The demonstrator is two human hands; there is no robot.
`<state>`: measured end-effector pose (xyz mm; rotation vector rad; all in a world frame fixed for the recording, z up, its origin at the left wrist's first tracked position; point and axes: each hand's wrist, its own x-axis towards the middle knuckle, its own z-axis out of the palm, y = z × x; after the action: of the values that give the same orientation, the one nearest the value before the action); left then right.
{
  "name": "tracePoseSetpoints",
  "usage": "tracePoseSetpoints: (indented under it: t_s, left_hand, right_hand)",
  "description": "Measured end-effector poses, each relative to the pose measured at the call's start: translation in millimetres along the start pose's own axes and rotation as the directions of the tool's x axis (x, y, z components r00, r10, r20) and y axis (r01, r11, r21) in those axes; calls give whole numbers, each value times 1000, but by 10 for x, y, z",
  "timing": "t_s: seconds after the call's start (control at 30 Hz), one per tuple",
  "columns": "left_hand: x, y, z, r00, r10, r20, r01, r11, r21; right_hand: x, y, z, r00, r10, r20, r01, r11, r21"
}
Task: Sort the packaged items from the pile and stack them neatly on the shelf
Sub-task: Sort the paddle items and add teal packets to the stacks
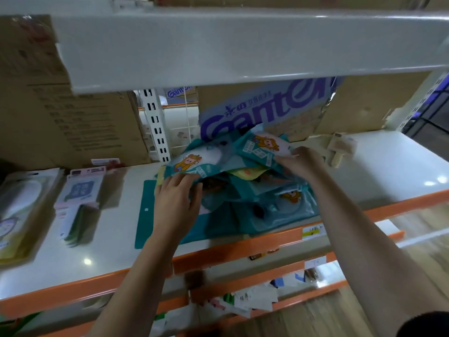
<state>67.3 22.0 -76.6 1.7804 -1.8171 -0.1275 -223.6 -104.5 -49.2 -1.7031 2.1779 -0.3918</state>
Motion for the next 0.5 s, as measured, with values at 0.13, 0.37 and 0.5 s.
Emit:
tracePoseSetpoints:
  t_s: [0.13, 0.37, 0.5]
  left_hand:
    - [-65, 77, 41, 999, -29, -20, 29, 1000, -4]
    - [-125, 209, 125, 991, -65, -114, 66, 998, 6]
    - [-137, 329, 167, 992, -51, -114, 52, 999, 11]
  right_hand:
    - [105, 78, 39, 997, 30, 71, -31, 999, 11]
    - [137, 432, -6, 981, 152, 121, -170, 974, 153]
    - [93, 552, -4, 988, 113, 106, -142, 933, 330]
